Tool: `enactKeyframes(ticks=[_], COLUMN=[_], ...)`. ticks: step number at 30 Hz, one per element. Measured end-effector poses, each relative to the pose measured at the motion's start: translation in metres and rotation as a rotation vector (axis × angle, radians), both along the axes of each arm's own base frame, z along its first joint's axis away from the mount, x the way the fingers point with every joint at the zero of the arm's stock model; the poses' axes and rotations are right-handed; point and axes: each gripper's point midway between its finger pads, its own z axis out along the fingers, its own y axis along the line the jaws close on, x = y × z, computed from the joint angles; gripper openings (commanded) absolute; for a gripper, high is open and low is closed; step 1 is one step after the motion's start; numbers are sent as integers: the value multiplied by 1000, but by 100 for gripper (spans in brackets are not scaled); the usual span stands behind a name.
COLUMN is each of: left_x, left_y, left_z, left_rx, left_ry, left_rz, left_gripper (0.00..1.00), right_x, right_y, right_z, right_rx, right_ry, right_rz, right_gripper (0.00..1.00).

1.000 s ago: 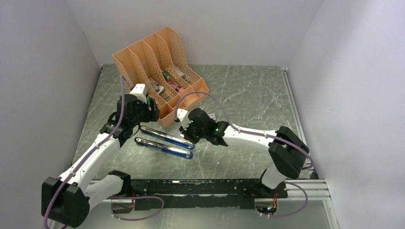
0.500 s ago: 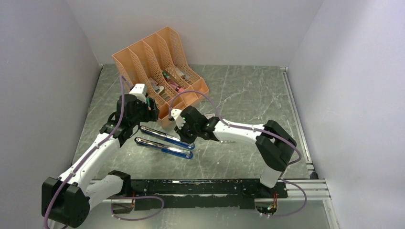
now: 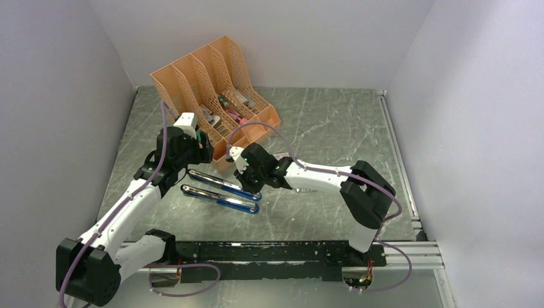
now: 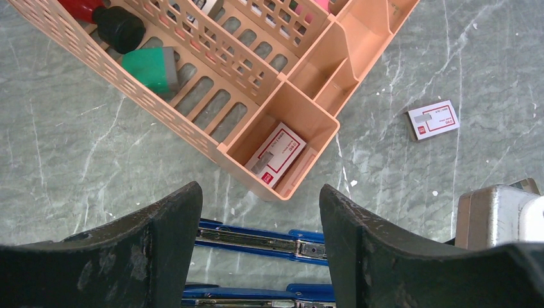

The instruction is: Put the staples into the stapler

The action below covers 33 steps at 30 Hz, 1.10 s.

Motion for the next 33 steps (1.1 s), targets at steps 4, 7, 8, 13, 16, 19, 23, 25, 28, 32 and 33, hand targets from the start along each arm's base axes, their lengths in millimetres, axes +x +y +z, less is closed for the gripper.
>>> enactKeyframes(ticks=[4,7,8,13,16,19,23,25,28,32,33], left_x=[0,0,0,0,0,1,1,1,1,1,1], left_y=[0,0,0,0,1,2,2,2,2,2,2], left_z=[0,0,0,0,0,0,0,0,0,0,0], left_rx=[0,0,0,0,0,0,0,0,0,0,0], left_ry=[0,0,0,0,0,0,0,0,0,0,0], left_rz=[0,0,0,1,2,5,5,6,6,6,6], left_gripper=[72,72,72,72,72,72,72,72,72,72,72], right_x=[0,-1,-1,-2,-2,-3,-4,-4,-4,-4,-4], right_y=[0,0,1,1,2,2,2,2,2,1,1], right_z=[0,0,0,0,-2,-5,-8,-9,-9,-9,-9], right_rx=[1,2,3,5,2,-6,-14,-17,-20,-22,-21], right_ry=[2,3,4,9,14,21,29,30,31,32,32], right_rz=[1,2,3,9,13,17,20,21,22,22,21], right_gripper=[17,17,17,17,17,17,17,17,17,17,17])
